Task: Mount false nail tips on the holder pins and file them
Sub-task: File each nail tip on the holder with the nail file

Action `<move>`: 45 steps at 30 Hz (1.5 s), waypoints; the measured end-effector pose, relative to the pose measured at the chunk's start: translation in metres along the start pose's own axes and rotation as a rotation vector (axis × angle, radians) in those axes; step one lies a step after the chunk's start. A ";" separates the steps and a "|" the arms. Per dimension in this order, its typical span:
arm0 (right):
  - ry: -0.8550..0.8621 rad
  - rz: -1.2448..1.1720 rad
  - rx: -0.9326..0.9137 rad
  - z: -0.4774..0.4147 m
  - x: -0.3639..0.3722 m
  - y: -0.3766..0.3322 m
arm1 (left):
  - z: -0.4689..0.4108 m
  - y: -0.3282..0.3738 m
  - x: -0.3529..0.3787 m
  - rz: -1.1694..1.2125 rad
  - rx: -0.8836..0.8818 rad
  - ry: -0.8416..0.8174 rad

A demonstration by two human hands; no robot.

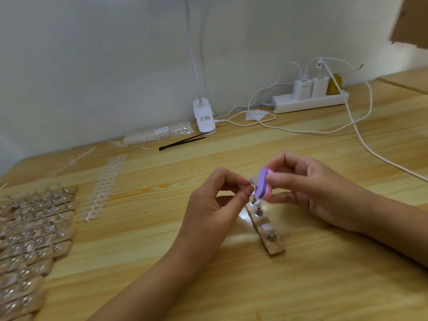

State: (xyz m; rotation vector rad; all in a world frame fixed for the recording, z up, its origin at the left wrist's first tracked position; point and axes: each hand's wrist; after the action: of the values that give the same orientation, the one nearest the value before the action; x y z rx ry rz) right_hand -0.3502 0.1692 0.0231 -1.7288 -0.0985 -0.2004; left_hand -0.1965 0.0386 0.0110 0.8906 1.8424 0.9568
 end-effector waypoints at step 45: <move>-0.110 0.029 0.016 0.002 -0.001 0.000 | 0.003 0.004 0.003 -0.033 0.080 0.050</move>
State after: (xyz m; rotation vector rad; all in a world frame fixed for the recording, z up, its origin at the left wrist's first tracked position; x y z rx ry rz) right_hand -0.3511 0.1713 0.0228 -1.7245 -0.1554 -0.0828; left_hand -0.1938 0.0438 0.0124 0.8885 1.9441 0.8973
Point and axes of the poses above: each hand's wrist, its own z-axis away from the middle knuckle, its own x-axis out of the palm, y = z × x, and after that the axes turned 14 degrees about -y, right-handed
